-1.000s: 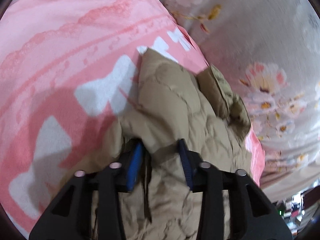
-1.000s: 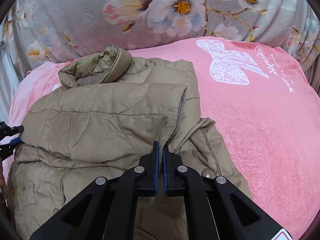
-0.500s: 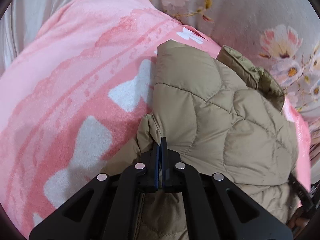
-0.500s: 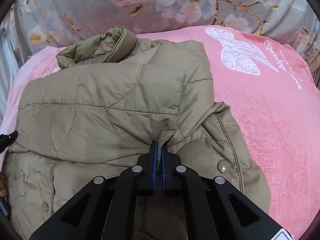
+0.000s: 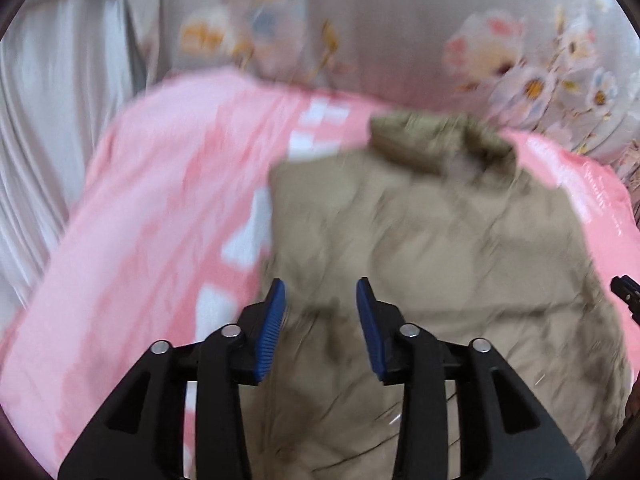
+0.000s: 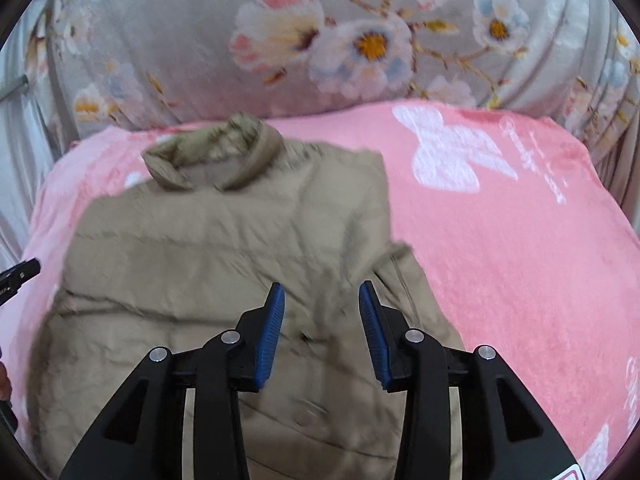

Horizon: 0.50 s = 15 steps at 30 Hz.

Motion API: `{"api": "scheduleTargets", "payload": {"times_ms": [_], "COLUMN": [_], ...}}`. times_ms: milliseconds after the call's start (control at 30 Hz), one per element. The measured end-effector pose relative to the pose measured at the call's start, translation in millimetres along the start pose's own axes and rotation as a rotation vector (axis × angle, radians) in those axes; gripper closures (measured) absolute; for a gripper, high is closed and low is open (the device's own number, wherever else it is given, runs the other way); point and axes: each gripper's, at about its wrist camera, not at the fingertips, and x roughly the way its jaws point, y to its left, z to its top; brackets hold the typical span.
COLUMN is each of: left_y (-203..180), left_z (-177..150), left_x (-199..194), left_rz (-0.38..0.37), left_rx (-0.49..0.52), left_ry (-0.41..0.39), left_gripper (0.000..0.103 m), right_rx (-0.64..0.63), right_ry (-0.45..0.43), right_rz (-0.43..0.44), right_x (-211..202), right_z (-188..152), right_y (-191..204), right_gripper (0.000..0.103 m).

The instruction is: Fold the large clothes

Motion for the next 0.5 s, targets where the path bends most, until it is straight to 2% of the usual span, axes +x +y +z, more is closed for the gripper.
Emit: {"api": "scheduleTargets", "payload": {"times_ms": [33, 67, 167, 267, 400, 500], "left_y": [-7, -17, -48, -70, -79, -79], "left_z": [9, 21, 46, 45, 23, 8], "left_x": [-2, 0, 29, 63, 103, 108], "left_rz": [-0.004, 0.003, 0.007, 0.023, 0.023, 0.034], "left_rx": [0.004, 0.01, 0.028, 0.051, 0.041, 0.04], "left_ry": [-0.02, -0.039, -0.033, 0.007, 0.077, 0.058], "left_gripper": [0.054, 0.054, 0.054, 0.054, 0.054, 0.053], "right_rx": [-0.009, -0.023, -0.075, -0.068, -0.076, -0.095], "right_ry": [-0.009, -0.017, 0.006, 0.074, 0.104, 0.093], "right_rz": [0.017, 0.031, 0.054, 0.082, 0.075, 0.067], "right_x": [0, 3, 31, 70, 96, 101], "right_z": [8, 16, 32, 30, 7, -5], "right_y": [8, 19, 48, 66, 77, 79], "right_gripper": [0.065, 0.07, 0.098, 0.099, 0.099, 0.099]}}
